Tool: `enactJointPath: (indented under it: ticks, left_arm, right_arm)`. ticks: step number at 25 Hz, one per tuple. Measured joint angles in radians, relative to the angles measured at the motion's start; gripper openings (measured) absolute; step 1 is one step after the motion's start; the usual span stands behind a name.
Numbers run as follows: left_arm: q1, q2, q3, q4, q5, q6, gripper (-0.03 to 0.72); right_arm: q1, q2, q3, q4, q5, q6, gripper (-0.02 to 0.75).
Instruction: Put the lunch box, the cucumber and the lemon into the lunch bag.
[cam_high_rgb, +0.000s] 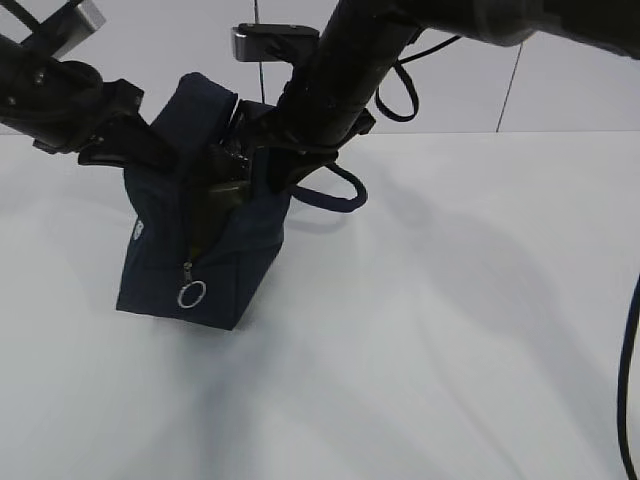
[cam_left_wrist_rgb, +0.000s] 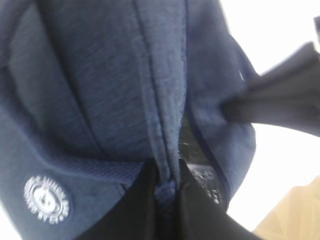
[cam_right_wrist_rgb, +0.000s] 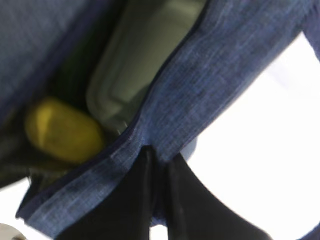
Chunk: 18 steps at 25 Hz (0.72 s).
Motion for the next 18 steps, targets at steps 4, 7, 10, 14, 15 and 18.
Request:
enactJointPath:
  ticks: [4, 7, 10, 14, 15, 18]
  left_arm:
    - [-0.077, 0.002, 0.000, -0.027, -0.042, 0.046, 0.015]
    - [-0.138, 0.002, 0.000, -0.053, -0.088, 0.077, 0.015]
    - [-0.191, 0.002, 0.000, -0.067, -0.144, 0.088, 0.015]
    - [-0.232, 0.004, 0.000, -0.114, -0.235, 0.092, 0.015]
    - [-0.241, 0.005, 0.000, -0.126, -0.258, 0.092, 0.015]
    - [-0.261, 0.033, 0.000, -0.186, -0.296, 0.094, 0.015]
  right_arm:
    - [-0.018, -0.032, 0.006, -0.035, 0.000, 0.015, 0.023]
    - [-0.034, -0.067, 0.033, -0.054, -0.002, 0.015, 0.023]
    - [-0.055, -0.115, 0.103, -0.065, -0.026, 0.017, 0.023]
    - [-0.091, -0.210, 0.273, -0.071, -0.116, 0.017, 0.023]
    - [-0.100, -0.241, 0.321, -0.073, -0.156, 0.017, 0.023]
    - [-0.111, -0.340, 0.504, -0.073, -0.291, 0.015, 0.023]
